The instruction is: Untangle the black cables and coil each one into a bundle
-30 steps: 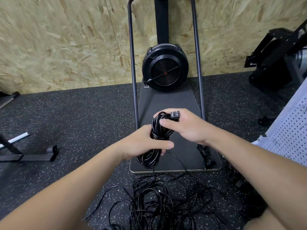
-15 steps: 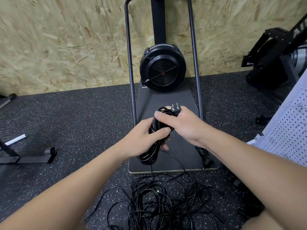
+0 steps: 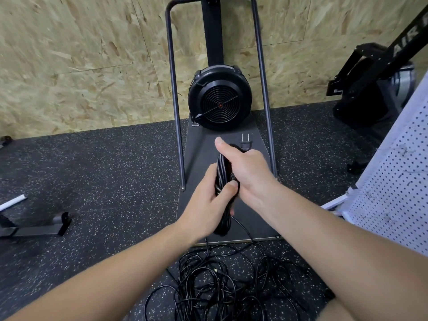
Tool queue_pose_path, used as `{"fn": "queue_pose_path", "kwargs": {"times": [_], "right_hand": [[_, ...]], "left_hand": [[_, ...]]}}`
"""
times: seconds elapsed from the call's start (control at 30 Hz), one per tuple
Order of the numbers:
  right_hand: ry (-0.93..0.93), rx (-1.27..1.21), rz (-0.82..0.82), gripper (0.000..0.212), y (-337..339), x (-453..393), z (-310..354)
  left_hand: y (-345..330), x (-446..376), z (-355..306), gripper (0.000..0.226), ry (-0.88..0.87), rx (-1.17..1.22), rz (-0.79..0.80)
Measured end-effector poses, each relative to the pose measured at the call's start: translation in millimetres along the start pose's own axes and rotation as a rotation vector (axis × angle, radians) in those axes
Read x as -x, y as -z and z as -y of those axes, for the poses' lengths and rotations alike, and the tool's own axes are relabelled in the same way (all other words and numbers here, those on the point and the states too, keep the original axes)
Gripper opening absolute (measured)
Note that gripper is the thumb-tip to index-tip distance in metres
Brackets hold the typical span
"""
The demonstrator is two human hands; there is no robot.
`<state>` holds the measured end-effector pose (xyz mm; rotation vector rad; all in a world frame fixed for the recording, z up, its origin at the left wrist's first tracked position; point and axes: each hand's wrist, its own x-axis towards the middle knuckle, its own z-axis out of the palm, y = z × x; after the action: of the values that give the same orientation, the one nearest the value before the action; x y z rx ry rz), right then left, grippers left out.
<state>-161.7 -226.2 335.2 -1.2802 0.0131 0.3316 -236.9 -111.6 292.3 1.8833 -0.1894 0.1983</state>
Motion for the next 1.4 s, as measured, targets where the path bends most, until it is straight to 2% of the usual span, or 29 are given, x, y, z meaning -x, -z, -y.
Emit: {"fn": "queue_pose_path", "kwargs": {"times": [0.17,0.27,0.37,0.43,0.6,0.77,0.9,1.0,1.1,1.2,1.3,1.4], "right_hand": [[0.063,0.140,0.108,0.043,12.0,-5.9,-1.1],[0.071,0.145,0.236,0.042,19.1,-8.0,0.7],[0.089,0.079,0.355,0.047,20.8,-8.5,0.4],[0.094,0.041,0.334,0.048,25.5,-12.7,-1.9],[0.245,0.294,0.232,0.033,37.6,-19.3,-7.2],[0.253,0.240,0.220,0.020,36.7,-22.9,-7.6],[0.213,0.179,0.219,0.024,35.4,-29.9,-12.1],[0.202,0.170,0.221,0.030,38.3,-35.0,-11.5],[0.238,0.154,0.312,0.026,31.8,-32.0,-8.9],[0.331,0.263,0.371,0.020,20.2,-27.2,-7.2],[0.413,0.526,0.327,0.018,20.1,-28.5,-3.9],[0.443,0.704,0.272,0.018,19.5,-28.9,-6.1]], "left_hand": [[15.2,-8.8,5.4,0.012,0.051,-0.140,0.039],[17.6,-10.5,1.7,0.011,0.079,-0.018,0.024],[18.5,-14.2,2.2,0.014,0.078,0.051,-0.072],[22.1,-19.2,5.7,0.014,0.101,0.108,-0.160],[34.7,-29.1,14.7,0.022,0.163,0.161,-0.303],[33.8,-31.2,11.9,0.026,0.180,0.198,-0.293],[32.6,-30.0,10.8,0.023,0.207,0.217,-0.246],[31.2,-31.3,11.2,0.027,0.234,0.194,-0.305],[31.7,-36.8,7.7,0.042,0.275,0.155,-0.370],[34.1,-45.9,4.2,0.047,0.307,0.070,-0.427],[30.4,-49.8,3.9,0.035,0.333,0.017,-0.439],[29.2,-47.8,7.2,0.041,0.301,0.017,-0.418]]}}
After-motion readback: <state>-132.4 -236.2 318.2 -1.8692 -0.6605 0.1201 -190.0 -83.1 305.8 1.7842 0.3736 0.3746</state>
